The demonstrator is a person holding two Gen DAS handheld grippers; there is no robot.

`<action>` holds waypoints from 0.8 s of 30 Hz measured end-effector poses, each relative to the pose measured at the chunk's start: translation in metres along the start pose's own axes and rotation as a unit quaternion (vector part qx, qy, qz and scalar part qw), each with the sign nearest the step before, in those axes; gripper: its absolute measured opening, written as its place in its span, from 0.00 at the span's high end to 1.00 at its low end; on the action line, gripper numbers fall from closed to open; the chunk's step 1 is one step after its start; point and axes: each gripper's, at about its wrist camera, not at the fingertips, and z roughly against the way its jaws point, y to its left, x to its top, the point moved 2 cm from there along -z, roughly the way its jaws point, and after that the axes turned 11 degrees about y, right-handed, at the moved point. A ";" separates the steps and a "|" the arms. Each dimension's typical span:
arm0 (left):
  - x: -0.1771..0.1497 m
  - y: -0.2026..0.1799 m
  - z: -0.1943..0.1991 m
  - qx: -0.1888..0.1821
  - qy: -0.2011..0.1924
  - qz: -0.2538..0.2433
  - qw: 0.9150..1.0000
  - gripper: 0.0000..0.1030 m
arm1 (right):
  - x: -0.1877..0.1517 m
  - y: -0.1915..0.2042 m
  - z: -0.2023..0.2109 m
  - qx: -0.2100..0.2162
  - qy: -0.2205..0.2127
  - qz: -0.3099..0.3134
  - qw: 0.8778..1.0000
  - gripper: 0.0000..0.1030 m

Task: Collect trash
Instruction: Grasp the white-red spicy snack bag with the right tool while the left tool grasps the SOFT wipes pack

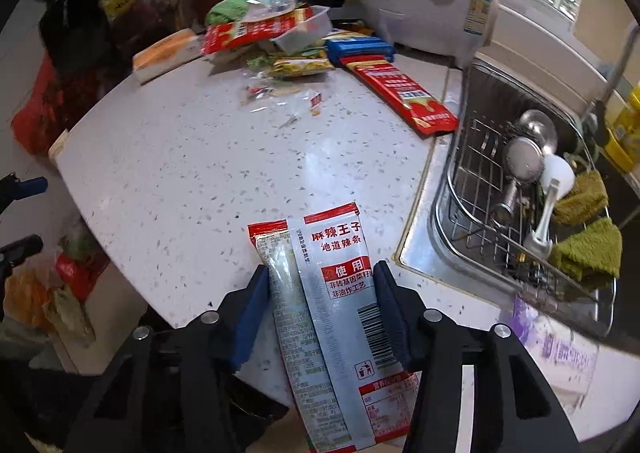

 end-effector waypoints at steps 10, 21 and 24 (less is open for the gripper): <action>0.076 0.060 0.015 0.057 -0.089 0.027 0.994 0.09 | 0.030 0.022 0.037 0.032 -0.081 -0.062 0.994 0.56; 0.167 0.171 -0.078 0.003 -0.015 -0.005 1.000 0.08 | 0.069 0.057 0.043 0.071 -0.117 -0.093 0.986 0.56; 0.174 0.185 -0.096 -0.030 0.014 0.002 0.999 0.08 | 0.076 0.067 0.039 0.073 -0.113 -0.093 0.986 0.56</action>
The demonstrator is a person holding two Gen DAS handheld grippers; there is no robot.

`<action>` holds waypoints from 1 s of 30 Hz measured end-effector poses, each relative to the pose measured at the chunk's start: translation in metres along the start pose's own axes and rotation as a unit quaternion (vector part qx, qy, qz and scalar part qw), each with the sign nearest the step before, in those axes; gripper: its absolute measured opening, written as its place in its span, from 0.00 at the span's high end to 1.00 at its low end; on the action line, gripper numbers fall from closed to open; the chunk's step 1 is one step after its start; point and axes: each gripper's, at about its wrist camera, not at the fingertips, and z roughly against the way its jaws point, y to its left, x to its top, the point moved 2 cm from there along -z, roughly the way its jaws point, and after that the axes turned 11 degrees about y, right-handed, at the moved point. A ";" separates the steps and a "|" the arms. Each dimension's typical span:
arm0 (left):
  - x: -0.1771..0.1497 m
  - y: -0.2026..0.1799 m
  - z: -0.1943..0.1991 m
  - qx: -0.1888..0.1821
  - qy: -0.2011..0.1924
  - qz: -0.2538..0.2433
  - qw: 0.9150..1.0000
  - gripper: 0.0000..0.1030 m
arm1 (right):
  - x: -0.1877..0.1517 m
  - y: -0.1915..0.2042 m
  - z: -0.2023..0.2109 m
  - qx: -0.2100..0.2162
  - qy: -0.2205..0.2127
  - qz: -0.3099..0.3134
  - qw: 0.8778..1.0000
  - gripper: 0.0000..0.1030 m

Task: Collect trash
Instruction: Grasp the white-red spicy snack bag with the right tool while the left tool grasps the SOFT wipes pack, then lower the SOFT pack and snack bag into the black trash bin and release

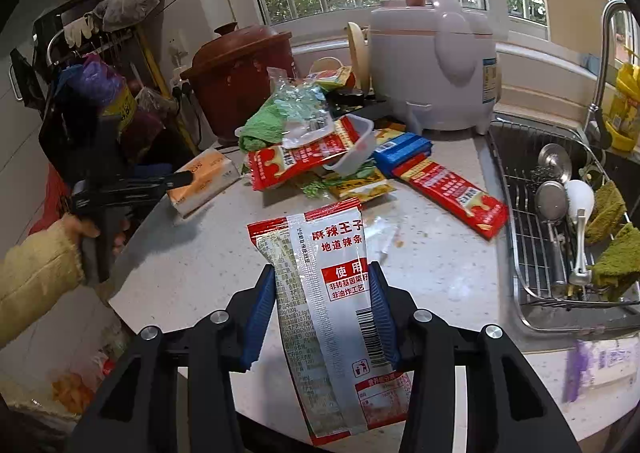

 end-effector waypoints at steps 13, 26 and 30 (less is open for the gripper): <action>0.003 0.011 -0.039 0.066 0.048 -0.030 0.996 0.23 | 0.017 0.040 -0.022 0.017 0.009 0.022 1.000 0.55; -0.020 -0.023 0.010 0.092 0.016 0.000 0.996 0.49 | 0.019 0.052 -0.017 0.019 -0.006 0.030 0.999 0.55; -0.052 -0.054 0.051 0.099 -0.002 -0.002 0.995 0.49 | 0.014 0.056 -0.008 0.017 -0.013 0.028 0.999 0.55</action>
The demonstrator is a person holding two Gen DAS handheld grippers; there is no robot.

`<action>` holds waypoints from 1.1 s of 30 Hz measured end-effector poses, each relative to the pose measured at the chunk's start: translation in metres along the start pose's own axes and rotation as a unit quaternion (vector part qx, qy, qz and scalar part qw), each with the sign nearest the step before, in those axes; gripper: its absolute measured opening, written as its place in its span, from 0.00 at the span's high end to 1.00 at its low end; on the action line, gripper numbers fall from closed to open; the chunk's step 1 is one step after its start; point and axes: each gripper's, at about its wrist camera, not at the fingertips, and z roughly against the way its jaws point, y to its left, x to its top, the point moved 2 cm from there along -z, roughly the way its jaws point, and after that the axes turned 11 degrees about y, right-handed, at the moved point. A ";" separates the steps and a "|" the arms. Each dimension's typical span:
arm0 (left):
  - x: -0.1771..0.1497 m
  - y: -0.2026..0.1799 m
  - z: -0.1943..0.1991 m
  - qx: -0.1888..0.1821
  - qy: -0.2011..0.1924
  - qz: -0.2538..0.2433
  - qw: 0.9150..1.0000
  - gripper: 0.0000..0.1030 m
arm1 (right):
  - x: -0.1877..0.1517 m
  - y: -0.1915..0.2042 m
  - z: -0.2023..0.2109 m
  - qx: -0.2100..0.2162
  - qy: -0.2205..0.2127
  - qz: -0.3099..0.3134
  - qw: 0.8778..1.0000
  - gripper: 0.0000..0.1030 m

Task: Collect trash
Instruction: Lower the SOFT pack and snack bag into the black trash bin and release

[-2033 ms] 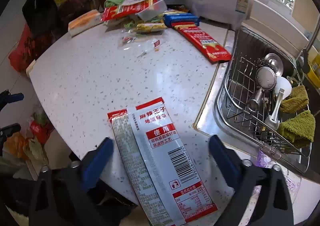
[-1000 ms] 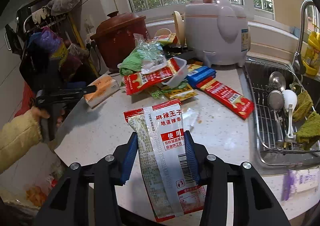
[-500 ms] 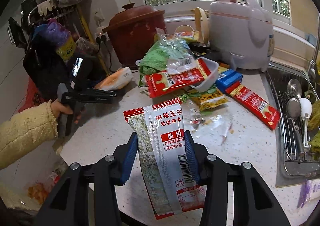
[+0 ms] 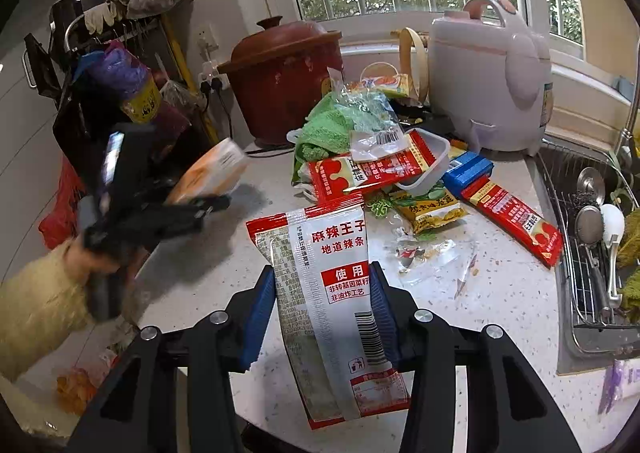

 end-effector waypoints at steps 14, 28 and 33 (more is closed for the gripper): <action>-0.213 -0.095 0.063 -0.087 0.110 -0.048 0.989 0.49 | -0.132 0.025 0.037 0.030 0.103 0.007 0.994 0.55; -0.299 -0.125 -0.091 -0.097 0.177 -0.045 0.978 0.45 | -0.256 -0.008 -0.113 -0.004 0.218 -0.001 0.976 0.55; -0.309 -0.140 -0.135 -0.076 0.200 -0.069 0.974 0.14 | -0.268 -0.021 -0.151 -0.037 0.237 0.000 0.971 0.31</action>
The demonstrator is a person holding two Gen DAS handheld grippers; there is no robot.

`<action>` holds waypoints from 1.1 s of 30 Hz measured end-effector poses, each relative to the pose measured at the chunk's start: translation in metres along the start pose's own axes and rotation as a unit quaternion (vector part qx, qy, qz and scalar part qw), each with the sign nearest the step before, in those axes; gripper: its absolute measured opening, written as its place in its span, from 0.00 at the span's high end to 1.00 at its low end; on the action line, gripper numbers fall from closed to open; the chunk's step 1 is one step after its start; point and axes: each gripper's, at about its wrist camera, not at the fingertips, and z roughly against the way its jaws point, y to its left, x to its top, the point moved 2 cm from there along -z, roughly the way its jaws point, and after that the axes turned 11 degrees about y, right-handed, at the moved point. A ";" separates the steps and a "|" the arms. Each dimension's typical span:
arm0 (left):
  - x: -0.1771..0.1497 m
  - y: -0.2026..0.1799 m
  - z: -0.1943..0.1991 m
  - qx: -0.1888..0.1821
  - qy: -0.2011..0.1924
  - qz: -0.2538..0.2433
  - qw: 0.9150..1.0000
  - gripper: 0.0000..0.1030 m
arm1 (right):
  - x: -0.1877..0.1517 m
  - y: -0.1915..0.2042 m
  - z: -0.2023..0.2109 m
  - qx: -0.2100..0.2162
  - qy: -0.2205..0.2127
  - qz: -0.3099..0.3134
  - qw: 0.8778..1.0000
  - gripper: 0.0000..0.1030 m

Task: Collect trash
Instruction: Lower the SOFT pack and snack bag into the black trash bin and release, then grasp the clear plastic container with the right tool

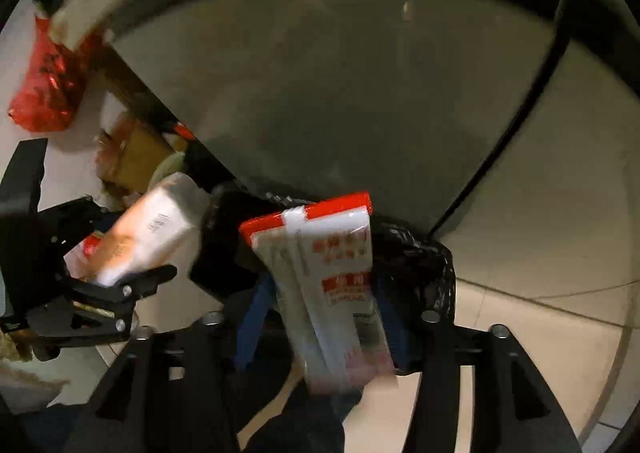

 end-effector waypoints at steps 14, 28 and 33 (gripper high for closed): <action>0.014 0.018 0.199 -0.010 -0.175 0.009 0.984 0.09 | 0.022 0.014 0.213 0.056 -0.182 0.029 0.981 0.11; 0.194 0.092 0.278 0.031 -0.268 0.094 0.958 0.08 | 0.242 -0.048 0.275 0.030 -0.271 -0.006 0.962 0.05; 0.202 0.098 0.271 0.010 -0.263 0.106 0.959 0.08 | 0.297 -0.073 0.245 0.053 -0.240 -0.038 0.969 0.05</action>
